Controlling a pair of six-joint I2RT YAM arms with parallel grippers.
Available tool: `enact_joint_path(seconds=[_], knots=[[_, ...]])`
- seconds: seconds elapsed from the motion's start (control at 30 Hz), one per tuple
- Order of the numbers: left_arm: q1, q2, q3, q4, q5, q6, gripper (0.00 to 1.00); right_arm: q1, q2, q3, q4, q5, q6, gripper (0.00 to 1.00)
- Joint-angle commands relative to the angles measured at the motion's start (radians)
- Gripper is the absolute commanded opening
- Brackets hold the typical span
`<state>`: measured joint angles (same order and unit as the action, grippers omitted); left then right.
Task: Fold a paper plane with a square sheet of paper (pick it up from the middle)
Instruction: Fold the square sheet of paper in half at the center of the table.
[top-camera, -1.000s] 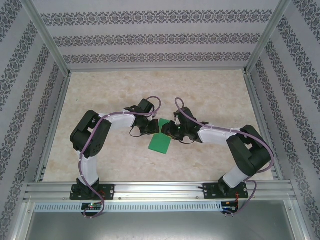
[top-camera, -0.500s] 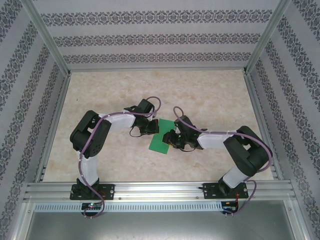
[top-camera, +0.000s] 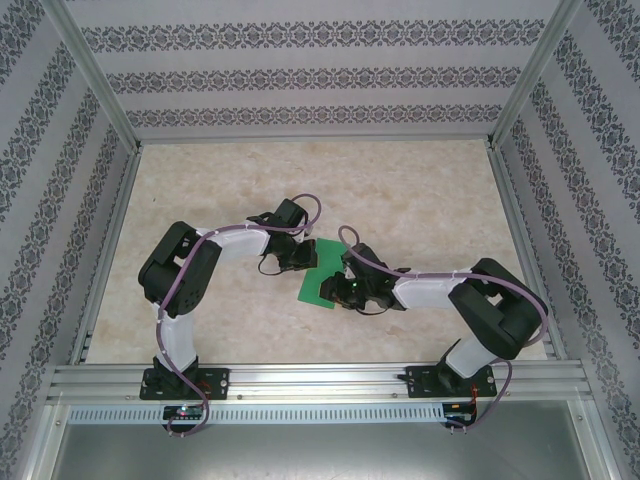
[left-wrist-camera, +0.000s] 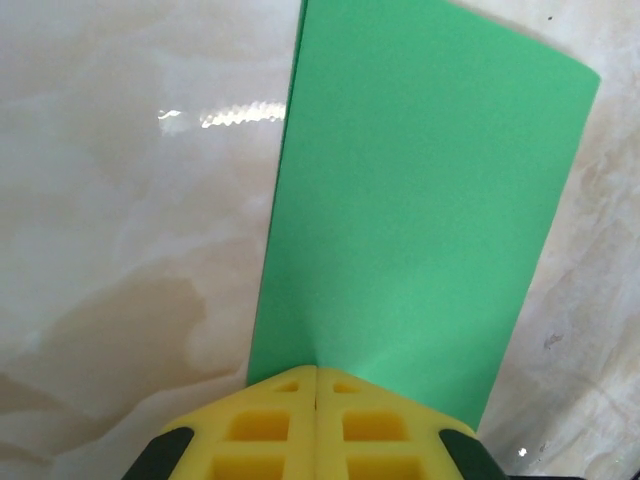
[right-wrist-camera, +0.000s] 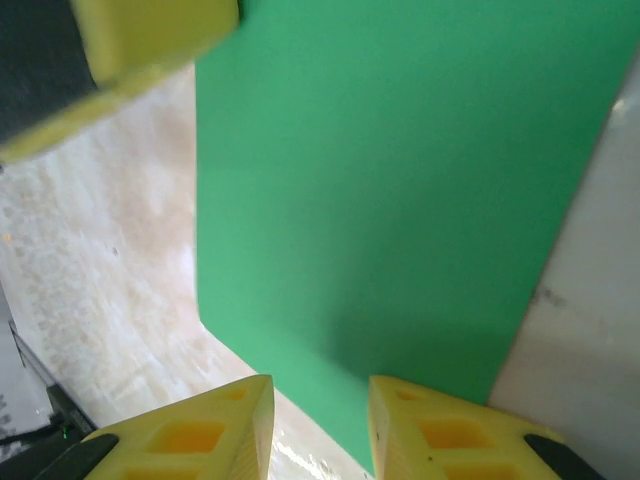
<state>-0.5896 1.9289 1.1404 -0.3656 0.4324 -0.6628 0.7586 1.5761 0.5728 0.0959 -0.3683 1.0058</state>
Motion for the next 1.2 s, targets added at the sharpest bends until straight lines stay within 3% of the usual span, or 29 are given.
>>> enact_joint_path(seconds=[0.0,0.23,0.6,0.73,0.93,1.17], knots=[[-0.009,-0.003,-0.033,-0.055,-0.032,0.001,0.06,0.007,0.025,-0.026,-0.026,0.014,0.004,0.31],[-0.009,-0.007,-0.04,-0.049,-0.031,-0.005,0.06,0.007,-0.111,0.008,-0.096,0.022,-0.016,0.33],[-0.009,-0.018,-0.041,-0.044,-0.026,-0.011,0.06,0.039,0.012,-0.019,-0.028,0.0,0.015,0.32],[-0.009,-0.032,-0.046,-0.042,-0.025,-0.02,0.06,0.039,-0.011,-0.022,-0.044,0.012,0.007,0.32],[-0.01,-0.107,-0.103,-0.008,-0.03,-0.073,0.08,-0.033,-0.113,0.096,-0.293,0.115,-0.118,0.33],[-0.012,-0.265,-0.198,0.02,-0.065,-0.12,0.14,-0.091,-0.096,0.217,-0.433,0.186,-0.202,0.37]])
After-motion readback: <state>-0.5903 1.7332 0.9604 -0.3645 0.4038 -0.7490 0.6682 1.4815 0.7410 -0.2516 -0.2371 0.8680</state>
